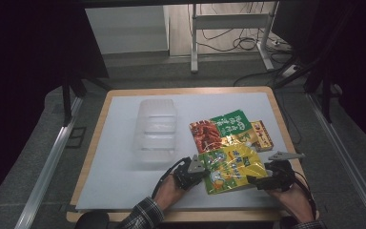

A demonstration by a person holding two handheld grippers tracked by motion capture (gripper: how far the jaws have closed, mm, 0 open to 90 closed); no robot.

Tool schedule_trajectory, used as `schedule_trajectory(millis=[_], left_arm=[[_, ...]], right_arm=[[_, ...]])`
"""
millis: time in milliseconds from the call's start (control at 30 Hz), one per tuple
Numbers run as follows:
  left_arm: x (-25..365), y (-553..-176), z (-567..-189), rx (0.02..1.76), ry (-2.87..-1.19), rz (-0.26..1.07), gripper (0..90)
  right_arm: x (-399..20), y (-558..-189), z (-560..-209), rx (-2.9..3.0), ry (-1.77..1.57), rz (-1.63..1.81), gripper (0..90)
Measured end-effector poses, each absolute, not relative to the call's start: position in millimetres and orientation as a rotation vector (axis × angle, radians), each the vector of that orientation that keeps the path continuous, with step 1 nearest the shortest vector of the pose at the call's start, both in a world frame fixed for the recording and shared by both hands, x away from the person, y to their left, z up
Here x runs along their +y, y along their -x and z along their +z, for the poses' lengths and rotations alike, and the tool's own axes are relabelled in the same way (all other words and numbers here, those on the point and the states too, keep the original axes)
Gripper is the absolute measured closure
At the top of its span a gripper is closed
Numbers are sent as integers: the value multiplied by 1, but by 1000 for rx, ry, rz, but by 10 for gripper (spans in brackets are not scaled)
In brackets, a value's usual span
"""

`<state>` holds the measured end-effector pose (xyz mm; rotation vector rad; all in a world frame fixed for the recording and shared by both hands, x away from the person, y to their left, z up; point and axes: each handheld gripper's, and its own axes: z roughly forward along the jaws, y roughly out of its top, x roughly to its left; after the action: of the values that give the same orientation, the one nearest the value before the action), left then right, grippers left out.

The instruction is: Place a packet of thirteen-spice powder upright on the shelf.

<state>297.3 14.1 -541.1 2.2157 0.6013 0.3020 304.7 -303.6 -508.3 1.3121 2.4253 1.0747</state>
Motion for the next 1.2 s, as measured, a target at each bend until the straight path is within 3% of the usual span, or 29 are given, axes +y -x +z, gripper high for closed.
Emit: schedule_trajectory(millis=[100, 133, 233, 400, 467, 633, 700, 733, 800, 1200], left_arm=[[14, -297, -541, 601, -2216, 305, 900], [14, -297, -541, 604, -2211, 300, 900], [14, -297, -541, 607, -2208, 296, 900], [14, -298, -541, 609, -2206, 293, 900], [14, -297, -541, 609, -2205, 293, 900], [17, -300, -541, 614, -2203, 264, 900], [17, -300, -541, 615, -2200, 260, 900], [17, -300, -541, 617, -2198, 260, 900], [18, -300, -540, 626, -2194, 272, 899], [29, -292, -530, 658, -2199, 316, 716]], right_arm=[[-302, -311, -511, 2447, -1341, 1083, 86], [-301, -315, -512, 2467, -1346, 1091, 151], [-300, -319, -512, 2484, -1358, 1131, 212], [-300, -325, -509, 2481, -1385, 1202, 401], [-300, -326, -508, 2482, -1382, 1197, 427], [-294, -329, -503, 2472, -1315, 1081, 621], [-295, -329, -502, 2475, -1324, 1070, 651], [-296, -330, -501, 2474, -1331, 1078, 767], [-296, -328, -498, 2482, -1298, 1090, 832], [-296, -323, -484, 2462, -1296, 1157, 870]])
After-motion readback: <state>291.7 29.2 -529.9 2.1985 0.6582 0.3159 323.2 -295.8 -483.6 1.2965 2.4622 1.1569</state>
